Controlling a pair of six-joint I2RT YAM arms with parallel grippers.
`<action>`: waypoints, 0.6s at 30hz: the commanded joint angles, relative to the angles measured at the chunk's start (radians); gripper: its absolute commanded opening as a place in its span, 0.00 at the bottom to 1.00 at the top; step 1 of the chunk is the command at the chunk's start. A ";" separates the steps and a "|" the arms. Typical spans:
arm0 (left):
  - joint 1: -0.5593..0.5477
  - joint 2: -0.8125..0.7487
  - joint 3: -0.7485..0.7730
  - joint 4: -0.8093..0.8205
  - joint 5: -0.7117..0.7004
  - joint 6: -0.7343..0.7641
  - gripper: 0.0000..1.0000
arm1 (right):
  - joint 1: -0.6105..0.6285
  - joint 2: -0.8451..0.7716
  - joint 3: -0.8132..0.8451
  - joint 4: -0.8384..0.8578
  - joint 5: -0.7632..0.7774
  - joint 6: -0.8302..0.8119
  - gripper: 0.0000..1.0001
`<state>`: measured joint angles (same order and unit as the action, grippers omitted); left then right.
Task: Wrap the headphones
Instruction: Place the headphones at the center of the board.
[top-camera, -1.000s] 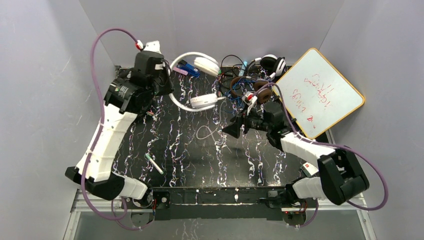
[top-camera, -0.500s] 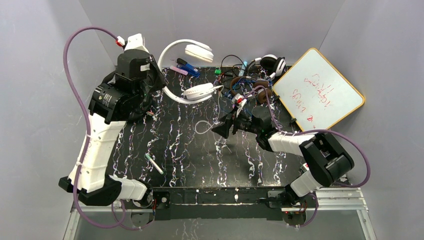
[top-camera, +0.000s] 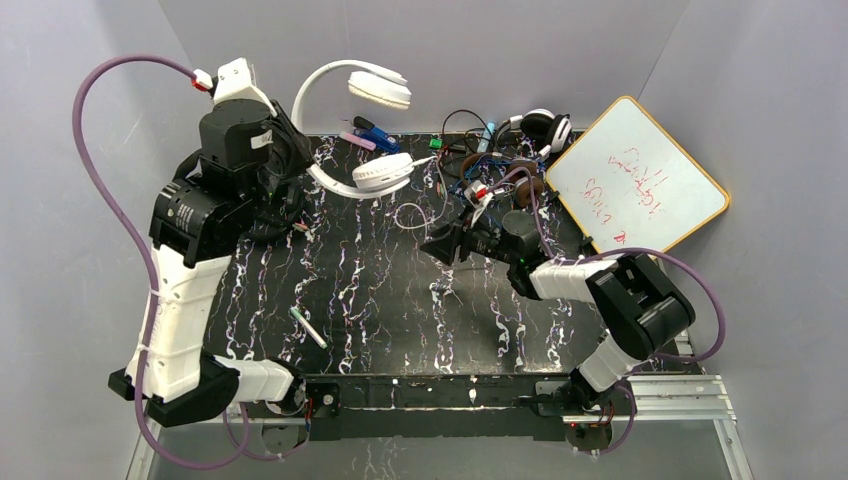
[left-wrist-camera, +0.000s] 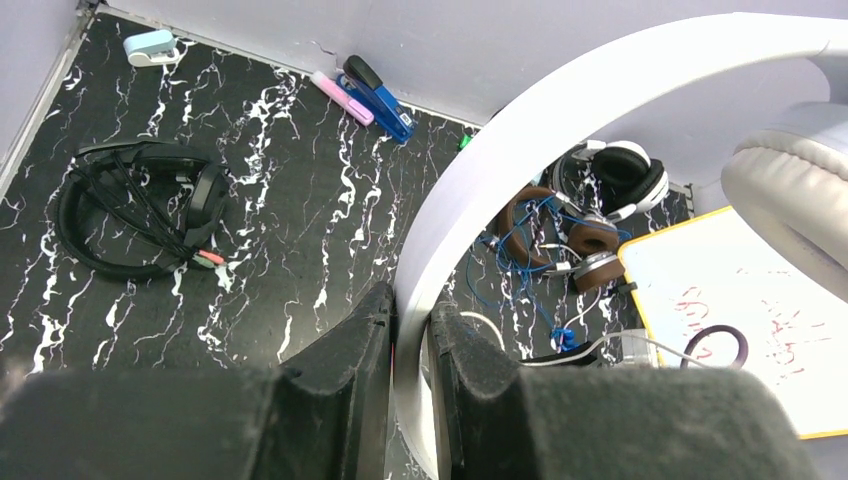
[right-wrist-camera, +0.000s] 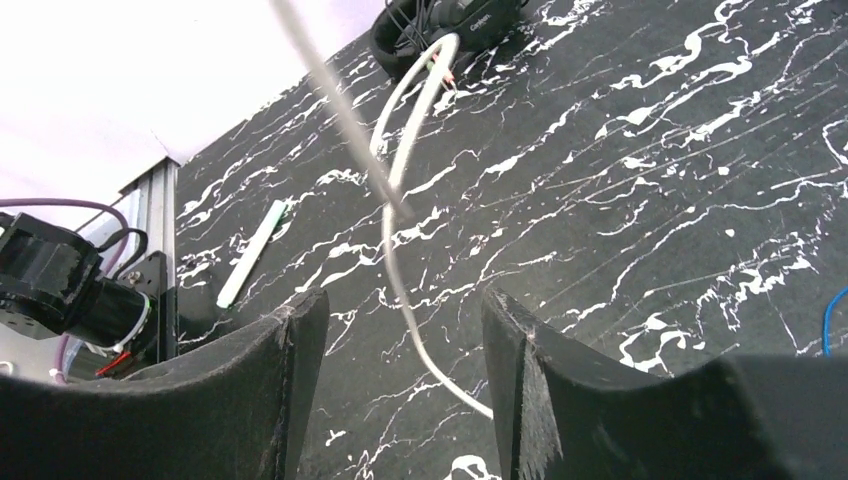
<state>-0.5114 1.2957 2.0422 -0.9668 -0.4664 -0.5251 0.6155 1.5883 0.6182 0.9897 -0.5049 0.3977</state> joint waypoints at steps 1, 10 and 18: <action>0.006 -0.057 0.042 0.086 -0.042 -0.035 0.14 | -0.001 0.034 0.045 0.115 -0.032 0.034 0.66; 0.007 -0.058 0.044 0.071 -0.052 -0.045 0.15 | -0.001 0.018 0.087 0.111 -0.050 0.034 0.51; 0.007 -0.054 0.043 0.075 -0.100 -0.030 0.16 | -0.002 -0.020 0.072 0.035 -0.034 0.005 0.01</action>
<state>-0.5114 1.2675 2.0598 -0.9485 -0.4984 -0.5362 0.6155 1.6199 0.6868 1.0389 -0.5449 0.4328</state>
